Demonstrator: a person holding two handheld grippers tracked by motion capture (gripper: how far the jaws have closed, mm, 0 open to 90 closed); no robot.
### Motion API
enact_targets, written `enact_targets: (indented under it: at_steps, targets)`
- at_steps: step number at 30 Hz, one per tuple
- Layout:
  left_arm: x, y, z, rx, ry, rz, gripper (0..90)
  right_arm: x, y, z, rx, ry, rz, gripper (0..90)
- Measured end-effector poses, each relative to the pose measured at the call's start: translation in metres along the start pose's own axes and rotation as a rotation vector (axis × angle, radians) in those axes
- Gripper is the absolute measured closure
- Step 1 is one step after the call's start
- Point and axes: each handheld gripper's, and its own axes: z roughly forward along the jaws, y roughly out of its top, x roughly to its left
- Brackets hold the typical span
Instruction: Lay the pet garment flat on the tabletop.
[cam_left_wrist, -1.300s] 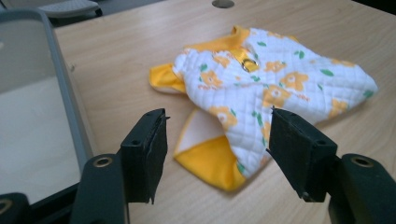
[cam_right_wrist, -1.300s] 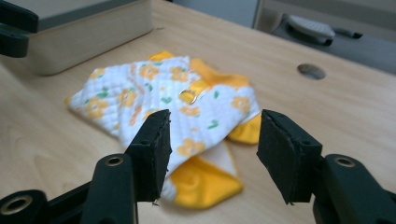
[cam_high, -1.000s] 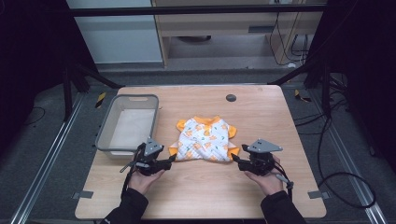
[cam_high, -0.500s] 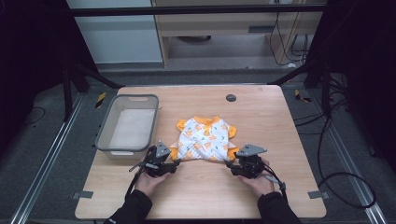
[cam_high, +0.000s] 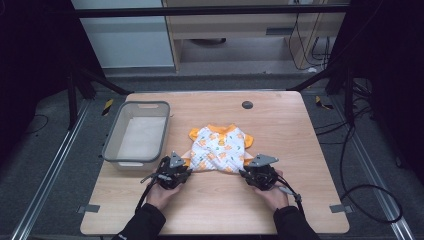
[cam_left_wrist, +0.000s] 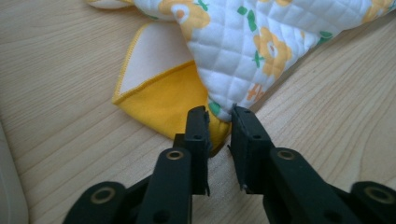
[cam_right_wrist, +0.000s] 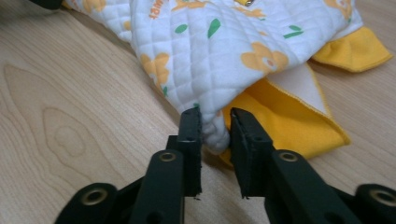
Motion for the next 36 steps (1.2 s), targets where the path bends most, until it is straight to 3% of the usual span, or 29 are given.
enact_targets:
  at_steps: [4, 9, 18, 19, 22, 26, 27, 29, 31, 32, 35, 36]
  targets:
    - [-0.001, 0.002, -0.004, 0.005, -0.023, -0.009, 84.3, 0.002, 0.002, -0.002, 0.014, 0.016, 0.001, 81.8]
    - [-0.004, 0.005, -0.011, -0.015, -0.047, -0.005, 86.9, 0.002, 0.006, -0.008, -0.001, 0.037, 0.01, 82.9]
    - [-0.013, 0.01, -0.058, -0.123, -0.144, -0.024, 87.5, 0.006, 0.014, -0.053, -0.091, 0.104, 0.054, 83.2]
    - [-0.013, 0.01, -0.058, -0.123, -0.144, -0.024, 87.6, 0.006, 0.014, -0.053, -0.091, 0.104, 0.054, 83.2]
    - [-0.021, 0.01, -0.082, -0.154, -0.171, -0.009, 87.6, 0.009, 0.014, -0.077, -0.121, 0.142, 0.073, 83.2]
    - [-0.024, 0.013, -0.095, -0.155, -0.179, -0.007, 87.6, 0.011, 0.014, -0.091, -0.123, 0.172, 0.095, 83.0]
    - [-0.024, 0.013, -0.095, -0.155, -0.179, -0.007, 87.5, 0.011, 0.014, -0.091, -0.123, 0.172, 0.095, 83.0]
    - [-0.014, 0.02, -0.08, -0.129, -0.16, -0.054, 87.4, 0.004, 0.019, -0.084, -0.107, 0.158, 0.145, 82.2]
    - [-0.01, 0.022, -0.072, -0.121, -0.145, -0.068, 87.0, -0.001, 0.021, -0.075, -0.095, 0.14, 0.168, 81.5]
    - [0.0, 0.025, -0.05, -0.097, -0.114, -0.111, 86.3, -0.012, 0.023, -0.054, -0.076, 0.085, 0.204, 80.7]
    - [0.013, 0.023, -0.022, -0.073, -0.087, -0.171, 84.7, -0.021, 0.021, -0.027, -0.064, 0.019, 0.231, 78.3]
    - [0.015, 0.022, -0.017, -0.067, -0.088, -0.175, 84.7, -0.023, 0.019, -0.019, -0.057, 0.0, 0.241, 77.0]
